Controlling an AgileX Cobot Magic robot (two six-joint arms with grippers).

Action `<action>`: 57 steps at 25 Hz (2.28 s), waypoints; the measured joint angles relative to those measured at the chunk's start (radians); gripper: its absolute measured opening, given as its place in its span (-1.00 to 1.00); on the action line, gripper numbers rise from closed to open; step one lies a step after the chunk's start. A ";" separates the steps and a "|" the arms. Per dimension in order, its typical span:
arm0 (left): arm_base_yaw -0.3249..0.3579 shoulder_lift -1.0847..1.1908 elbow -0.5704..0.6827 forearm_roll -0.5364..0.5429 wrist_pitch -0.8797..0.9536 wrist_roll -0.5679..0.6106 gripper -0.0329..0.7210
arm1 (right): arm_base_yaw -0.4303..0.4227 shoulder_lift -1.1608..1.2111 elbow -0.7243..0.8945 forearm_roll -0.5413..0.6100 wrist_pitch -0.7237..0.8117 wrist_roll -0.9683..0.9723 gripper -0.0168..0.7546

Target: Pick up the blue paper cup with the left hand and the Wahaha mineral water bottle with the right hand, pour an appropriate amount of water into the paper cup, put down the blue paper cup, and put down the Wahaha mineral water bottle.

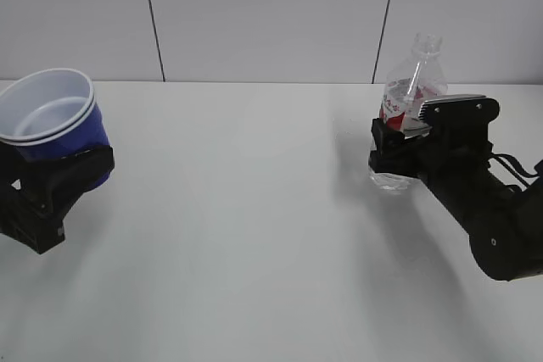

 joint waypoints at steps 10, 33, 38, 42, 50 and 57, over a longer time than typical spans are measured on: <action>0.000 0.000 0.000 0.000 0.000 0.000 0.19 | 0.000 0.016 -0.015 0.002 -0.012 0.000 0.55; 0.000 0.000 0.000 0.000 0.000 0.000 0.19 | 0.000 0.071 -0.021 -0.001 -0.095 0.013 0.30; 0.000 0.014 0.000 -0.002 -0.003 0.000 0.18 | 0.000 0.062 -0.023 -0.001 -0.087 0.014 0.30; 0.000 0.097 -0.022 -0.013 -0.011 0.000 0.18 | 0.000 0.023 -0.018 0.000 -0.032 0.018 0.29; 0.000 0.358 -0.202 0.026 -0.050 0.000 0.18 | 0.000 -0.112 -0.009 0.000 0.073 0.012 0.29; 0.000 0.576 -0.370 0.205 -0.163 -0.024 0.18 | 0.000 -0.193 -0.008 0.041 0.124 -0.067 0.29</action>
